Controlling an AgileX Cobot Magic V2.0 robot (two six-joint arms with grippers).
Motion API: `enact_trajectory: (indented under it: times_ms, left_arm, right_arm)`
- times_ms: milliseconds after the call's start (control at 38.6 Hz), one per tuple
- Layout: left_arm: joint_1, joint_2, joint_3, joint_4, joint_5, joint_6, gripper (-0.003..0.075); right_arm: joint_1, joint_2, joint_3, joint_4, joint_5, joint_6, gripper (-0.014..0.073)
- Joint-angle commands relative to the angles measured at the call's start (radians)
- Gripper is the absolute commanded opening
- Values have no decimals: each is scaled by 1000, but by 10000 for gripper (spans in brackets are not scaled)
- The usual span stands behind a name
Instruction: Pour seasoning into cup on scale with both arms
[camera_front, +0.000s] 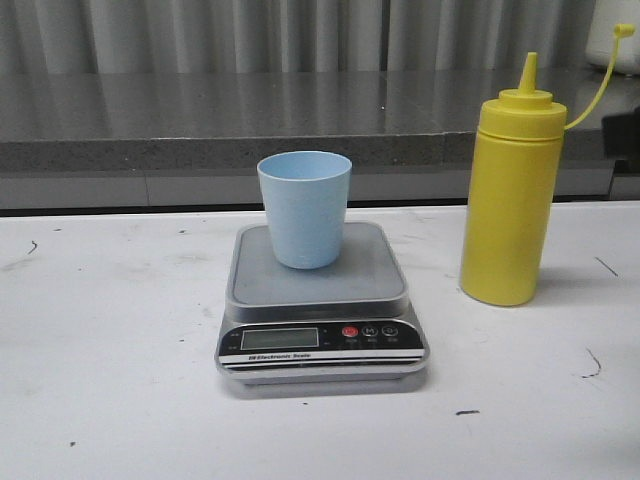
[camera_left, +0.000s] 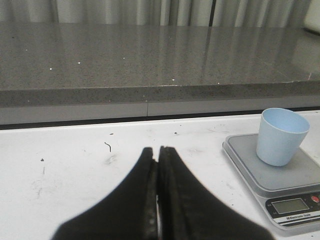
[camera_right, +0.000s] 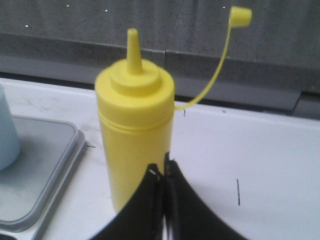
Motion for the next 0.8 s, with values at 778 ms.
enact_trajectory:
  times_ms: [778]
  left_arm:
    - [2,11,-26,-19,-78,-8,-20]
  right_arm:
    - [-126,-711,-18,211,384,-363,-59]
